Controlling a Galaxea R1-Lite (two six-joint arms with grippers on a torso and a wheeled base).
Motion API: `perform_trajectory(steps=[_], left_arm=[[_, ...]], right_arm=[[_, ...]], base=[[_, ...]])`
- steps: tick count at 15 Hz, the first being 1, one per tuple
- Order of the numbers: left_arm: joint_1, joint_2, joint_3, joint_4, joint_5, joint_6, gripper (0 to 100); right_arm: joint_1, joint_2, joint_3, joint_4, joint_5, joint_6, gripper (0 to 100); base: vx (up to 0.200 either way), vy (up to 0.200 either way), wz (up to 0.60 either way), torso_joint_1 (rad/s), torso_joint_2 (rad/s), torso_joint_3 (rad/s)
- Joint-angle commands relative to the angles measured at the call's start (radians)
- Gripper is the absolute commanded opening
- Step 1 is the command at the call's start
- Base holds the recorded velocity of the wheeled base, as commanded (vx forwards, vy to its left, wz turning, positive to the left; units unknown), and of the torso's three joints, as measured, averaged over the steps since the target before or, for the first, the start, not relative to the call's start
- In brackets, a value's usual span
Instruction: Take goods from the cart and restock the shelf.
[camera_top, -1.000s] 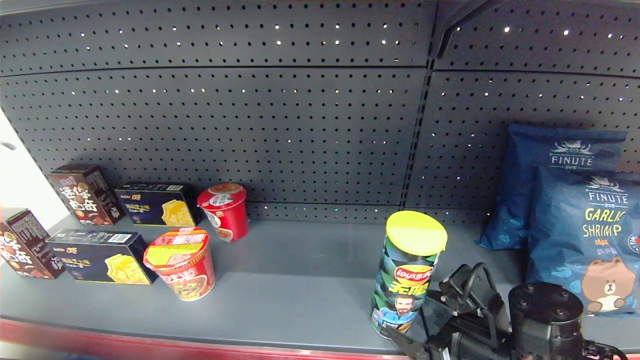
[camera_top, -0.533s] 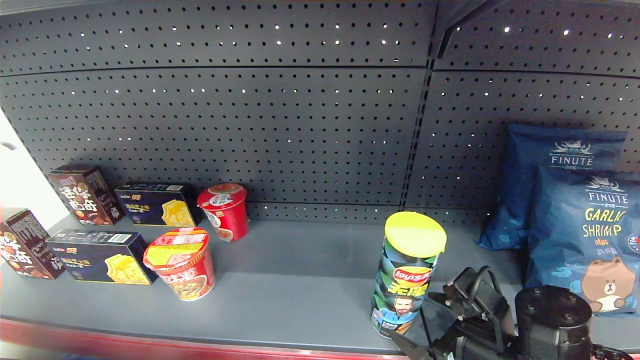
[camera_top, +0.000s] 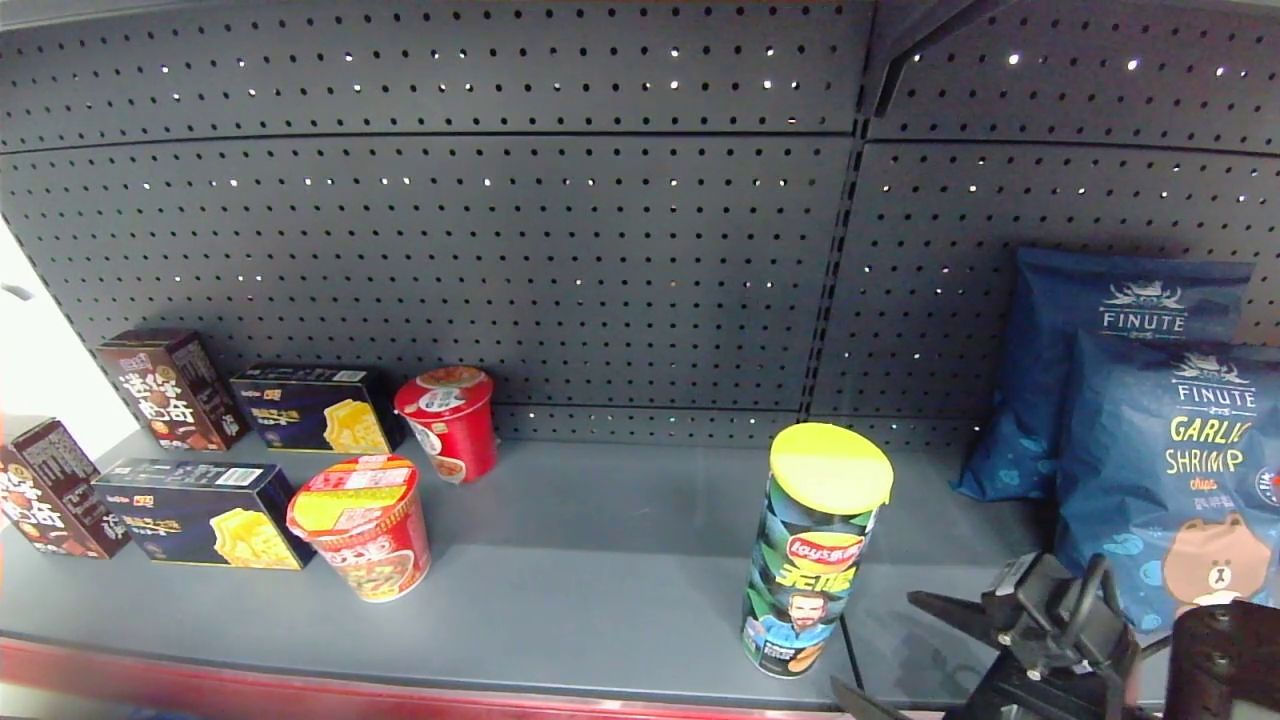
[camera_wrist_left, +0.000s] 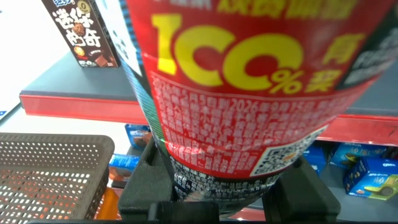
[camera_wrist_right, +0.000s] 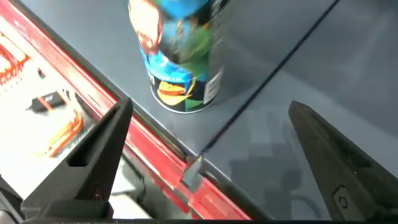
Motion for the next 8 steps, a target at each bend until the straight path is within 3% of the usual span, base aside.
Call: perform_trajectory(steps=[1, 3, 5, 7, 8], left_arm=[[0.000, 0.002, 0.004, 0.000, 0.000, 0.001, 0], [0.000, 0.002, 0.009, 0.000, 0.000, -0.001, 0], [0.000, 0.002, 0.009, 0.000, 0.000, -0.001, 0], [0.000, 0.002, 0.007, -0.003, 0.000, -0.001, 0], [0.000, 0.002, 0.010, -0.018, -0.001, -0.004, 0]], right_arm=[[-0.006, -0.160, 0.068, 0.007, -0.036, -0.028, 100], [-0.023, -0.350, 0.067, 0.144, -0.051, -0.062, 100], [-0.023, -0.531, 0.031, 0.371, -0.091, -0.081, 100], [-0.025, -0.663, -0.079, 0.603, -0.181, -0.068, 100], [-0.031, -0.695, -0.136, 0.644, -0.307, -0.048, 100]], base=[[0.000, 0.000, 0.00, 0.000, 0.00, 0.000], [0.000, 0.000, 0.00, 0.000, 0.00, 0.000], [0.000, 0.000, 0.00, 0.000, 0.00, 0.000], [0.000, 0.000, 0.00, 0.000, 0.00, 0.000], [0.000, 0.000, 0.00, 0.000, 0.00, 0.000]])
